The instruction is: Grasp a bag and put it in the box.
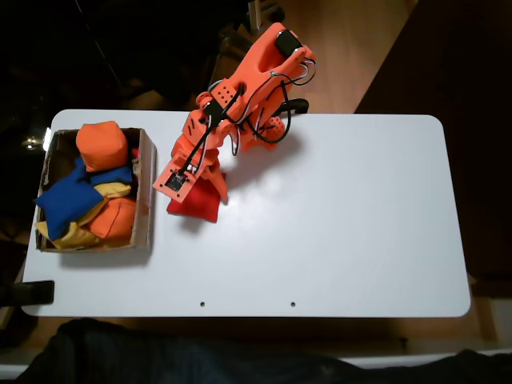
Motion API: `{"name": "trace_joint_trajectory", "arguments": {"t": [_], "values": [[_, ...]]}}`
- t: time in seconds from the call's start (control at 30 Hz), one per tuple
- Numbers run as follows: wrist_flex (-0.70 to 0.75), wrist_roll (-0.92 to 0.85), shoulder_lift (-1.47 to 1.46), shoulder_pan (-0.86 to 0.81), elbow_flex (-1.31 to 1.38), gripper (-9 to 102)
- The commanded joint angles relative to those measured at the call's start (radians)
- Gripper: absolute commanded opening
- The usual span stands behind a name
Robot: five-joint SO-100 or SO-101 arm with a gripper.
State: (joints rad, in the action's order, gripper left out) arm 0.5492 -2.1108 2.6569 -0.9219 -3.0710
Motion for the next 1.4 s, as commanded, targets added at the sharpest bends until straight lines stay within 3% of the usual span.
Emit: {"name": "trace_joint_trajectory", "arguments": {"t": [0.0, 0.47, 1.37], "values": [[-0.002, 0.0, -0.006, -0.012, 0.0, 86], [-0.069, -0.054, -0.066, -0.055, 0.002, 86], [-0.181, 0.017, -0.175, -0.015, 0.005, 82]]}}
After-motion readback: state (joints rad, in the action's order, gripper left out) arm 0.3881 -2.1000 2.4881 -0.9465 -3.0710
